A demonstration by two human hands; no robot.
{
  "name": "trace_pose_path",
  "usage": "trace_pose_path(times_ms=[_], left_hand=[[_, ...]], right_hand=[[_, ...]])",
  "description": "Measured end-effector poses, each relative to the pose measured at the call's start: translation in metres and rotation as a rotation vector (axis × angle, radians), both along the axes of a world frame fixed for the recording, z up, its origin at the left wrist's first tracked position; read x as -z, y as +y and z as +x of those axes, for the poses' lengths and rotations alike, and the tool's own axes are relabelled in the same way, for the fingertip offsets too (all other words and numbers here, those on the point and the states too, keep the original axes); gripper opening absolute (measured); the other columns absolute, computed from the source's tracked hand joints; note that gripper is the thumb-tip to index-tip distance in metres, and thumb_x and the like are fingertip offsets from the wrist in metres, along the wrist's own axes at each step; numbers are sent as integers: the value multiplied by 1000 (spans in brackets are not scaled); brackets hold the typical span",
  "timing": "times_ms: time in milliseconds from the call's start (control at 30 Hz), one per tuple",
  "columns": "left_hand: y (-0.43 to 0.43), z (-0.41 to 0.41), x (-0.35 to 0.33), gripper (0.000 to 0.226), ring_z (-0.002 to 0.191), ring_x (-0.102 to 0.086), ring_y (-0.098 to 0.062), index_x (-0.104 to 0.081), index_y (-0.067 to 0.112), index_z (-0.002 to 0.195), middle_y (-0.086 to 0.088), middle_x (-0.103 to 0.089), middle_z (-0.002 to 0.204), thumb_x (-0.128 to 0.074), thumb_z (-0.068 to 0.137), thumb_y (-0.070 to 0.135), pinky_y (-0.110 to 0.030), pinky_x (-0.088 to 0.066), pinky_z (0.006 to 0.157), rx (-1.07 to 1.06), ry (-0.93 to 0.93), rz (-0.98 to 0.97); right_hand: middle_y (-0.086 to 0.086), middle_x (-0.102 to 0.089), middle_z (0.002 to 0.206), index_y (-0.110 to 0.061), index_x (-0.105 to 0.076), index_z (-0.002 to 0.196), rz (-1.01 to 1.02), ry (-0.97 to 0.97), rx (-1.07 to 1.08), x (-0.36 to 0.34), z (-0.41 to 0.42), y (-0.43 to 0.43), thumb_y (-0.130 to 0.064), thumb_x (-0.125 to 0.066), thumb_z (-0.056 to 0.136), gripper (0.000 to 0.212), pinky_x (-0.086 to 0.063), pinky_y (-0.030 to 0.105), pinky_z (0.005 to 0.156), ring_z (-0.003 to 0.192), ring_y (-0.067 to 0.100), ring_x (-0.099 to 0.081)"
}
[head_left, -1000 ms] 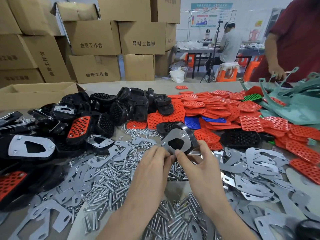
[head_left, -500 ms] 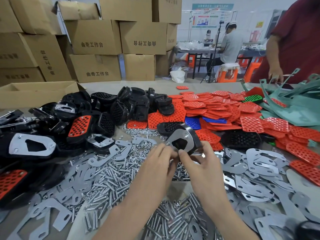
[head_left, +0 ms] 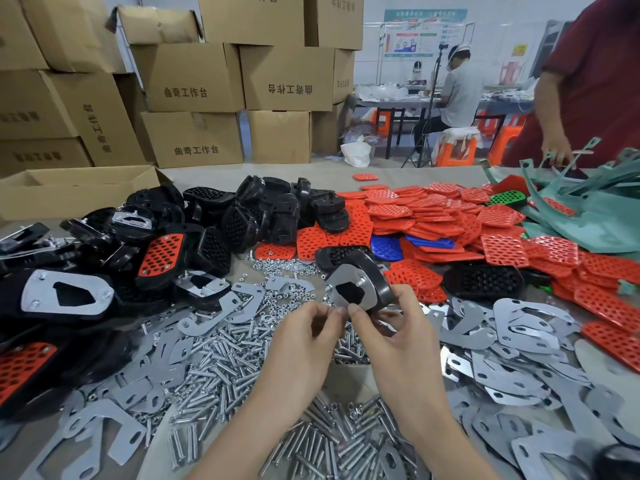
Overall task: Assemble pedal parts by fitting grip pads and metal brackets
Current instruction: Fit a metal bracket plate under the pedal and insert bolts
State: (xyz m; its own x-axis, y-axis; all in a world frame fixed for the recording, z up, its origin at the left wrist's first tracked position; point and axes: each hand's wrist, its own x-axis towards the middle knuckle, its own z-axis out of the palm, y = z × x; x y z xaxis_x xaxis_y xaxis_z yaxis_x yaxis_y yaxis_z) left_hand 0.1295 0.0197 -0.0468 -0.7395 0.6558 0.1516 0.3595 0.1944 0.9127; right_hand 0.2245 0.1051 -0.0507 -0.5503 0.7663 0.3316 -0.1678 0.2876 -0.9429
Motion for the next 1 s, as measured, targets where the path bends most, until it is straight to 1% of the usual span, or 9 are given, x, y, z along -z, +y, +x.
trace_pose_path(times_ms=[167, 300, 367, 433, 533, 600, 700, 867, 1000], left_hand=[[-2, 5, -1, 17, 66, -57, 5, -61, 29, 83, 16, -61, 66, -60, 99, 33, -11, -38, 57, -37, 213, -14], [-4, 6, -1, 11, 80, -49, 0, -54, 24, 89, 19, -51, 83, -57, 99, 27, -8, -38, 74, 12, 623, -26], [-4, 1, 0, 2, 82, -48, -1, -59, 18, 96, 12, -53, 91, -58, 96, 20, -14, -44, 80, 71, 867, -66], [-3, -3, 1, 15, 89, -52, -3, -58, 17, 102, 8, -56, 97, -67, 92, 12, -19, -51, 80, 122, 979, -134], [-1, 0, -1, 7, 89, -55, -1, -57, 24, 100, 14, -56, 95, -61, 95, 21, -11, -45, 82, 103, 796, -48], [-1, 3, -1, 7, 89, -57, 3, -54, 31, 95, 22, -56, 89, -60, 97, 29, -8, -43, 74, 49, 563, 4], [0, 4, 0, 11, 72, -62, 2, -59, 33, 87, 16, -66, 77, -66, 96, 32, -10, -44, 62, -12, 263, 41], [1, 0, -5, 32, 54, -52, -12, -67, 15, 79, 7, -59, 59, -58, 97, 40, -33, -41, 57, -32, -51, 38], [2, 0, -7, 41, 52, -51, -16, -65, -2, 80, -2, -57, 59, -58, 98, 33, -33, -42, 56, -20, -298, 38]], right_hand=[[-6, -79, 94, -37, -64, 90, -51, 51, -37, -2, 1, 1, -7, -74, 92, 32, -53, 14, 74, 90, 9, -75], [-9, -79, 95, -38, -64, 89, -57, 41, -32, -4, 2, 3, -11, -74, 93, 29, -51, 11, 75, 91, 5, -74], [-12, -78, 93, -38, -64, 89, -47, 30, -7, -4, 3, 5, -13, -75, 92, 27, -48, 8, 72, 87, 2, -73], [-14, -77, 92, -38, -65, 91, -47, 30, -1, -4, 4, 8, -15, -75, 92, 26, -49, 10, 72, 86, 2, -73], [-15, -77, 91, -38, -64, 90, -50, 30, -2, -3, 4, 9, -15, -75, 93, 26, -50, 12, 72, 85, 2, -73], [-14, -78, 92, -39, -63, 89, -44, 28, -7, -3, 3, 8, -14, -75, 93, 27, -51, 12, 72, 85, 2, -73], [-13, -78, 92, -40, -62, 87, -21, 32, -10, -3, 2, 5, -13, -75, 93, 31, -52, 13, 72, 87, 3, -73], [-11, -76, 94, -41, -61, 91, 61, 2, 44, 2, 1, 2, -23, -78, 90, 24, -55, 33, 82, 93, 10, -71], [-9, -75, 96, -41, -62, 95, 83, 3, 42, 5, -1, 1, -23, -78, 91, 25, -57, 39, 85, 93, 13, -70]])
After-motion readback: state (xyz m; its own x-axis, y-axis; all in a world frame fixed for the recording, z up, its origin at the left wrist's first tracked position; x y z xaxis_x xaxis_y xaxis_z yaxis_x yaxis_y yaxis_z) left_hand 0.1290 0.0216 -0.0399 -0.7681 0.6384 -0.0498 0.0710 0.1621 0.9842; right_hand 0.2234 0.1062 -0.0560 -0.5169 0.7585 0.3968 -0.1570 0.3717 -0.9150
